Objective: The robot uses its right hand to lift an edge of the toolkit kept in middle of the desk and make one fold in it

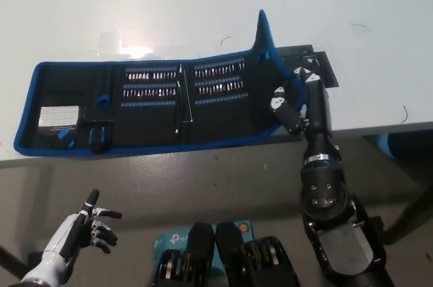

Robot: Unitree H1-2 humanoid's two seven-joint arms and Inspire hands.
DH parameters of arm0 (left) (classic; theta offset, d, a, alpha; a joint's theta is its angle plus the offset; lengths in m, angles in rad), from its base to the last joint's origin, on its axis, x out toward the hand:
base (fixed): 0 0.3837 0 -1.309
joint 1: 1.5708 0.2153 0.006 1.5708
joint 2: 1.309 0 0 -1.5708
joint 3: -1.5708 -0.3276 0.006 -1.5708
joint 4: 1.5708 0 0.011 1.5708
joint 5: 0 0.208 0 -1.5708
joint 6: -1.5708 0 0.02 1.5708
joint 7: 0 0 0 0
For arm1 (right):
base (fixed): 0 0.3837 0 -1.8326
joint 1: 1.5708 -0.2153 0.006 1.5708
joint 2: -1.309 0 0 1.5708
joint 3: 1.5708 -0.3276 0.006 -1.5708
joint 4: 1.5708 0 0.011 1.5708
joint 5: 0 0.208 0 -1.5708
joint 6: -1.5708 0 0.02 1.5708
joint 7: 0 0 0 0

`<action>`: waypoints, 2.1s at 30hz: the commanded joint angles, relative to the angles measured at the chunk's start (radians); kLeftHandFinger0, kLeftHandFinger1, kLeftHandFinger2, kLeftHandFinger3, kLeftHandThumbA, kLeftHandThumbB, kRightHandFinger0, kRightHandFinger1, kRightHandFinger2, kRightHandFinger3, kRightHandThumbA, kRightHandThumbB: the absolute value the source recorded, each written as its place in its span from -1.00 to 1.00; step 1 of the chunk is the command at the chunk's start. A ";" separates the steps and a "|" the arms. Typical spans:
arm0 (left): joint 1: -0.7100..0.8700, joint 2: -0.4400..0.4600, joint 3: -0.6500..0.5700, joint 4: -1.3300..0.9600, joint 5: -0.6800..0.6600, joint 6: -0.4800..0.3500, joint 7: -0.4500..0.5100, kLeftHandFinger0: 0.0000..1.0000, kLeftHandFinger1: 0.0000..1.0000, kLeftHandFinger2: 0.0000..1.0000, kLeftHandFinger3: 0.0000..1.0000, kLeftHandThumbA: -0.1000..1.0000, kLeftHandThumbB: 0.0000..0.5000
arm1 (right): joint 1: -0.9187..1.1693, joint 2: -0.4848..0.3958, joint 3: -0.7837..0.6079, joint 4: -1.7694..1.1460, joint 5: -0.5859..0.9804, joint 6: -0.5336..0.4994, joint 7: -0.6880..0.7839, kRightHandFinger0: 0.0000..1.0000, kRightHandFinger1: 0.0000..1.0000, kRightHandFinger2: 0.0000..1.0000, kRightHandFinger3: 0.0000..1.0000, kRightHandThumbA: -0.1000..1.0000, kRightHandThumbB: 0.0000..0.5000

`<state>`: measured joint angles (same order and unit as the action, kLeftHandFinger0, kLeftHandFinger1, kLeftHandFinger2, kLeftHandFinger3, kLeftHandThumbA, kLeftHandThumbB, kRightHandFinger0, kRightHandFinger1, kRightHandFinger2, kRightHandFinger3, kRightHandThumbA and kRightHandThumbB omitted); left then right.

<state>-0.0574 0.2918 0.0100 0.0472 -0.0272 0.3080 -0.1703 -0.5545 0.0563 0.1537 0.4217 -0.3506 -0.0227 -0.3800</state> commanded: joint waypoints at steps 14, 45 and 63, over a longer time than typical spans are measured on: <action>-0.058 0.039 -0.004 -0.025 0.000 -0.022 -0.047 -0.26 -0.24 -0.37 0.15 1.00 0.90 | -0.154 -0.190 0.492 0.003 -0.425 0.114 0.267 -1.00 -1.00 -0.94 -0.15 -1.00 -0.11; -0.060 0.050 -0.005 -0.024 -0.003 -0.002 -0.068 -0.24 -0.21 -0.24 0.23 1.00 0.62 | -0.083 -0.212 0.484 -0.097 -0.466 0.350 0.565 1.00 1.00 1.00 1.00 -0.32 0.53; -0.044 0.049 0.002 -0.026 0.002 0.003 -0.056 -0.31 -0.25 -0.33 0.16 1.00 0.72 | -0.064 -0.168 0.308 -0.548 -0.294 0.493 0.789 1.00 1.00 1.00 1.00 -0.26 0.23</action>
<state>-0.1001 0.3285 0.0014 0.0475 -0.0259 0.3177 -0.2299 -0.6009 -0.1189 0.5010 -0.0502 -0.7129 0.4046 0.3207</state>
